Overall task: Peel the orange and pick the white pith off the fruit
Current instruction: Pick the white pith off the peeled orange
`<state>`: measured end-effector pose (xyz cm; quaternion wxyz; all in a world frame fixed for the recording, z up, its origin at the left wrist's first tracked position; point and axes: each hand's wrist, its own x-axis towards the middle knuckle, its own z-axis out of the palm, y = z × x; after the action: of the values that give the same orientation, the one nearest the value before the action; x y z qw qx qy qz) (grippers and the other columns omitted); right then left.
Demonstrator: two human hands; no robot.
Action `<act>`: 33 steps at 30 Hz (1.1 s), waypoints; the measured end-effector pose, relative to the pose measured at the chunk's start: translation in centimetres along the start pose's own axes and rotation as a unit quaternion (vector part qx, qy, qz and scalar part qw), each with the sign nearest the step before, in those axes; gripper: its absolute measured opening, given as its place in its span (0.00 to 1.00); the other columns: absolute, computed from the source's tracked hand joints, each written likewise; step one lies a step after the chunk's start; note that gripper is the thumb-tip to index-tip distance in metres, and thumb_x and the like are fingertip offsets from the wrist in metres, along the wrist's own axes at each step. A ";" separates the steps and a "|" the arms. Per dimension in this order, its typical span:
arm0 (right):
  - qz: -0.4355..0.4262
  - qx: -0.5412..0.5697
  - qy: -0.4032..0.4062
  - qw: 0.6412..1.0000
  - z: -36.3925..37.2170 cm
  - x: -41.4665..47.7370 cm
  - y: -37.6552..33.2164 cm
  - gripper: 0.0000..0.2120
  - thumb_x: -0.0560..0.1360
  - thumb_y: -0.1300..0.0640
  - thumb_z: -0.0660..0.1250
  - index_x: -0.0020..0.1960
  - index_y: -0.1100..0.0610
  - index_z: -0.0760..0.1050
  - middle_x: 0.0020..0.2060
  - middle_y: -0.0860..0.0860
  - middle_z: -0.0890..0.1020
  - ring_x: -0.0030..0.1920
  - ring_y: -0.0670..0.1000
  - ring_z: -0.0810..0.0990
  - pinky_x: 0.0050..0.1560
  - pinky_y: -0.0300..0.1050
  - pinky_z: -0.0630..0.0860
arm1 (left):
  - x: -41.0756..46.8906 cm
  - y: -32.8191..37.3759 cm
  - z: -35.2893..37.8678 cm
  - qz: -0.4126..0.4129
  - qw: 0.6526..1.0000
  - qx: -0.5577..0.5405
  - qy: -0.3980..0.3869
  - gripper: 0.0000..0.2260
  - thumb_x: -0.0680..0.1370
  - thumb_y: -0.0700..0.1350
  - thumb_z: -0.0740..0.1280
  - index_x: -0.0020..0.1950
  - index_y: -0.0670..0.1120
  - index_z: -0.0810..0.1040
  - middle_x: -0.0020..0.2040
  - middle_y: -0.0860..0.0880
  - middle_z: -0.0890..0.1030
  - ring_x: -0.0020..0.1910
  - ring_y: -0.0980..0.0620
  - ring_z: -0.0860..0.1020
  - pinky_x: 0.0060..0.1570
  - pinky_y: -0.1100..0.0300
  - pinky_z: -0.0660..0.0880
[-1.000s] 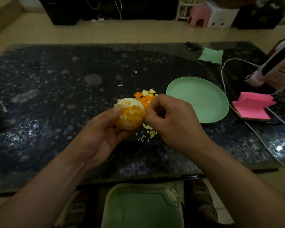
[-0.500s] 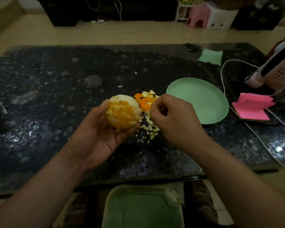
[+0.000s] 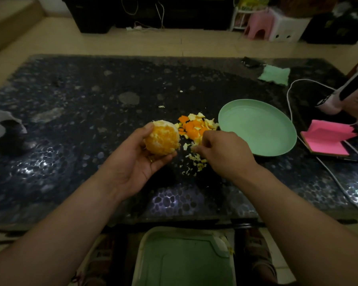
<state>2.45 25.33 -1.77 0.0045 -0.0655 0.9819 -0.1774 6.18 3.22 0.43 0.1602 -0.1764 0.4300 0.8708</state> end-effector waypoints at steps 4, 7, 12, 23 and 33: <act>-0.022 -0.015 -0.001 1.000 0.2 0.0 0.1 0.07 0.79 0.54 0.68 0.56 0.48 0.82 0.50 0.48 0.82 0.52 0.52 0.80 0.46 0.49 0.77 | 0.0 -0.3 0.0 -0.009 1.000 0.006 -0.001 0.25 0.77 0.52 0.73 0.72 0.43 0.78 0.68 0.37 0.81 0.63 0.35 0.83 0.46 0.54 0.85; -0.021 -0.003 0.005 1.000 -0.2 -0.3 -0.1 0.06 0.80 0.52 0.67 0.50 0.50 0.82 0.46 0.48 0.83 0.49 0.52 0.80 0.46 0.50 0.77 | 0.0 -0.4 -0.2 -0.016 1.000 0.011 -0.002 0.22 0.78 0.51 0.73 0.70 0.44 0.79 0.67 0.37 0.81 0.63 0.35 0.83 0.48 0.53 0.85; -0.034 -0.005 0.004 0.999 -0.1 -0.5 0.0 0.06 0.79 0.50 0.68 0.53 0.47 0.83 0.51 0.48 0.81 0.54 0.53 0.78 0.52 0.52 0.76 | 0.2 -0.5 0.0 -0.010 1.000 0.028 -0.006 0.20 0.77 0.49 0.73 0.67 0.44 0.81 0.64 0.39 0.84 0.61 0.39 0.84 0.53 0.51 0.85; -0.080 0.255 0.048 0.962 -3.0 -3.0 -2.2 0.01 0.79 0.50 0.74 0.50 0.46 0.83 0.42 0.40 0.84 0.46 0.39 0.82 0.45 0.29 0.75 | 0.8 -1.1 0.5 0.038 0.988 0.137 -0.065 0.20 0.76 0.46 0.72 0.67 0.41 0.81 0.63 0.43 0.86 0.60 0.48 0.85 0.56 0.55 0.82; -0.124 0.136 0.092 0.979 -3.2 -3.6 -1.9 0.03 0.81 0.51 0.71 0.52 0.48 0.84 0.43 0.42 0.84 0.44 0.43 0.81 0.47 0.48 0.80 | 0.9 -1.8 1.1 0.052 0.985 0.159 -0.044 0.25 0.74 0.47 0.75 0.69 0.39 0.79 0.62 0.42 0.86 0.59 0.47 0.85 0.52 0.58 0.82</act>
<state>6.18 25.19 1.85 -0.0990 -0.1689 0.9290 -0.3140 5.94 5.29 -0.59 0.1597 -0.0880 0.5636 0.8056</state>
